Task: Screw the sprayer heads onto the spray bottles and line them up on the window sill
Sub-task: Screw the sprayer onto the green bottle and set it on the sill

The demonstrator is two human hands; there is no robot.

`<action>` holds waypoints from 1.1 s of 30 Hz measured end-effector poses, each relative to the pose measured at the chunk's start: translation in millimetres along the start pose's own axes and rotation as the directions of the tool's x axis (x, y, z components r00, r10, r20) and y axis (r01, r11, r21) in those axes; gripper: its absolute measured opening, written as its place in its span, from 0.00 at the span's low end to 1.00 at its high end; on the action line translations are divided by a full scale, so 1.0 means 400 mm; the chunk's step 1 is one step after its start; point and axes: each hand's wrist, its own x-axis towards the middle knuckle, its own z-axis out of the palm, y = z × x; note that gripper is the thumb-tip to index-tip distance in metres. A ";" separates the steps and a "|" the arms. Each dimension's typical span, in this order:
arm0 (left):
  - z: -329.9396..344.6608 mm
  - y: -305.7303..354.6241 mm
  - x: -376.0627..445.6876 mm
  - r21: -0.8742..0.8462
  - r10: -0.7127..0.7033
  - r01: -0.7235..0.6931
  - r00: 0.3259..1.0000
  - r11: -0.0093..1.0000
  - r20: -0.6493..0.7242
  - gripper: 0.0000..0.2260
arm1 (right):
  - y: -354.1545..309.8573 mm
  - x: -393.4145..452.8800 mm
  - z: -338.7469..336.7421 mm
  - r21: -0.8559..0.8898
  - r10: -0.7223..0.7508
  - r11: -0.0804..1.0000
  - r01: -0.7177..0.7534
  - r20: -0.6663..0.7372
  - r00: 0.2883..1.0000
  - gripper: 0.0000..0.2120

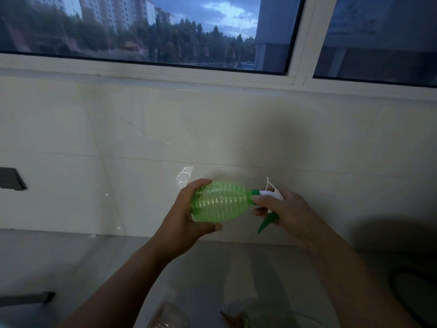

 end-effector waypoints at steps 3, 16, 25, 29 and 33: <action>0.002 -0.001 -0.006 0.001 0.013 -0.013 1.000 1.000 0.007 0.41 | 0.003 -0.004 -0.002 -0.117 -0.070 0.991 0.066 -0.027 0.997 0.11; -0.029 0.028 -0.010 -0.268 -0.146 0.228 0.944 0.936 0.294 0.32 | 0.000 -0.027 -0.052 -0.111 -0.223 0.965 0.236 0.116 0.968 0.16; -0.008 0.076 -0.007 -0.196 -0.330 0.398 0.893 0.896 0.306 0.27 | -0.010 -0.037 -0.048 -0.145 -0.249 0.948 0.283 0.214 0.944 0.17; 0.003 0.067 -0.004 -0.240 -0.337 0.398 0.906 0.885 0.258 0.26 | -0.013 -0.043 -0.052 -0.221 -0.231 0.942 0.253 0.118 0.966 0.11; 0.013 0.062 -0.009 -0.311 -0.214 0.291 0.942 0.905 0.258 0.24 | -0.011 -0.038 -0.038 -0.073 -0.081 0.994 0.077 -0.059 0.995 0.19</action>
